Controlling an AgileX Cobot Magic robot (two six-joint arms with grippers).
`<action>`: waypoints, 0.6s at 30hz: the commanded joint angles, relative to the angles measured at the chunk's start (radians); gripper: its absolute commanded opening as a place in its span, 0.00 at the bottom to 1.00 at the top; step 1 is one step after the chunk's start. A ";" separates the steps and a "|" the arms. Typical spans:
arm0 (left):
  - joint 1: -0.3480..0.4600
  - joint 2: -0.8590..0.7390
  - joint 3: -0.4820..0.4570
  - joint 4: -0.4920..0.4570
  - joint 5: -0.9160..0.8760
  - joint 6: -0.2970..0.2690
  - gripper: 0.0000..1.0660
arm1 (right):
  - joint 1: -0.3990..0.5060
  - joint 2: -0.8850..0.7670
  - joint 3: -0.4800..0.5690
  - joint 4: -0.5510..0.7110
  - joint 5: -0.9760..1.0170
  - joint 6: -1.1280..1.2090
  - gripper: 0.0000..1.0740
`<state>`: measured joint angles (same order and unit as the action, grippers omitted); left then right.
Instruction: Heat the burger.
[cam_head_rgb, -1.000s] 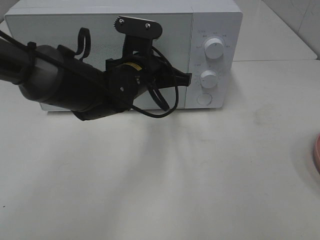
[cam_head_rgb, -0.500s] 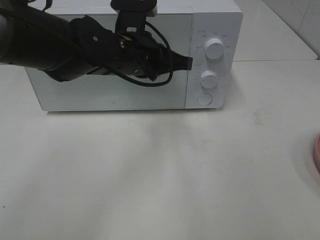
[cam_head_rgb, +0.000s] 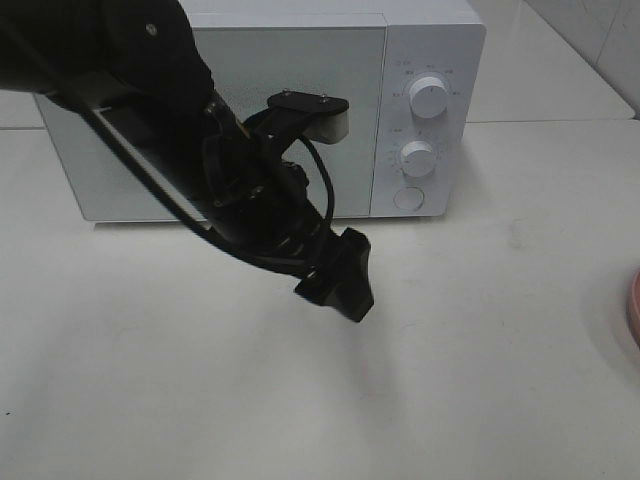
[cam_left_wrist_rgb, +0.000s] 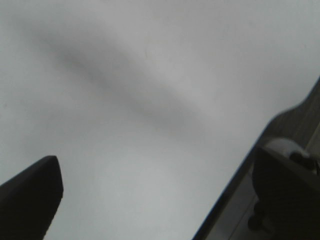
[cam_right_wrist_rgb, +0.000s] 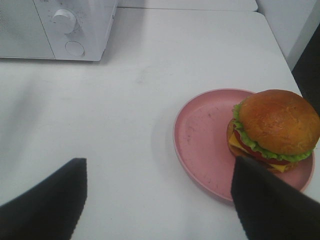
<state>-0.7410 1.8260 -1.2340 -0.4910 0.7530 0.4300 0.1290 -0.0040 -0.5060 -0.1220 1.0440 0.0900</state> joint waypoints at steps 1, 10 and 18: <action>0.001 -0.050 -0.003 0.086 0.123 -0.013 0.95 | -0.004 -0.028 -0.001 -0.001 -0.008 -0.011 0.71; 0.073 -0.194 -0.008 0.387 0.257 -0.362 0.95 | -0.004 -0.028 -0.001 -0.001 -0.008 -0.011 0.71; 0.331 -0.252 -0.007 0.421 0.451 -0.397 0.95 | -0.004 -0.028 -0.001 -0.001 -0.008 -0.011 0.71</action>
<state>-0.4240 1.5800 -1.2410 -0.0740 1.1760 0.0320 0.1290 -0.0040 -0.5060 -0.1220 1.0440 0.0900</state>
